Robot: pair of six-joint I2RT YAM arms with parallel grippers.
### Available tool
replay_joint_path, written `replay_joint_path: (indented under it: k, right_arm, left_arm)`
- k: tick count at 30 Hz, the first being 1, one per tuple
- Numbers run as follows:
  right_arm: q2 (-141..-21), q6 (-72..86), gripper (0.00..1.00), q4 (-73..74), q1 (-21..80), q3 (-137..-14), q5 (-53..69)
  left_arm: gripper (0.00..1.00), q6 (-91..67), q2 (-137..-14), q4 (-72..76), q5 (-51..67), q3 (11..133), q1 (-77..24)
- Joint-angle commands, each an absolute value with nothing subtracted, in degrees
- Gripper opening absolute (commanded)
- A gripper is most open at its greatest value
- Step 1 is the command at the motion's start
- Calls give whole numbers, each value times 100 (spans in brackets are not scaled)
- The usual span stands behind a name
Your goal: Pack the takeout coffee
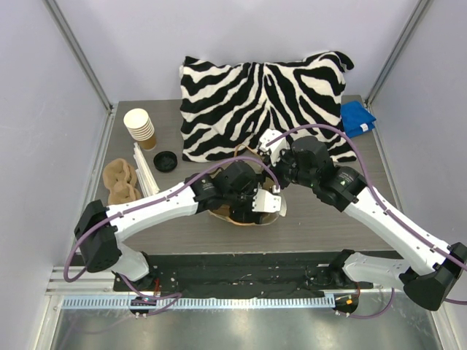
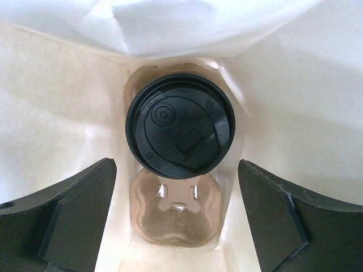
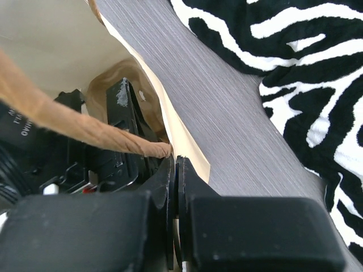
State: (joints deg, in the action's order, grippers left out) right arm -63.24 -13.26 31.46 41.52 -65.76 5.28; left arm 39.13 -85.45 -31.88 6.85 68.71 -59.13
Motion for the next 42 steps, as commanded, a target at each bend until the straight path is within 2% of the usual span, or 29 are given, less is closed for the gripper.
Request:
replay_joint_path:
  k: [1,21,30,35,38,39,42]
  right_arm:
    - [-6231,-1397,1,3173,4148,-6513,387]
    - [-6275,-1424,1,3322,4148,-6618,501]
    - [-6293,-1336,1,3463,4148,-6662,475]
    - [-6293,-1354,1,3524,4148,-6706,510]
    - [-6249,-1424,1,3577,4148,-6680,501]
    - [-6232,-1424,1,3595,4140,-6654,466]
    - [-6205,-1424,1,3709,4131,-6636,405]
  left_arm:
    - [93,3806,-8297,-3445,993,7277,-5941]
    - [81,3332,-7620,-4491,958,8567,-5871]
    - [79,2760,-7673,-4816,510,9676,-5783]
    - [78,2602,-7690,-5027,167,9721,-5713]
    - [65,2172,-7629,-5036,360,9861,-5477]
    - [56,2058,-7612,-5036,508,10035,-5423]
    - [46,1513,-7524,-4948,589,10536,-5195]
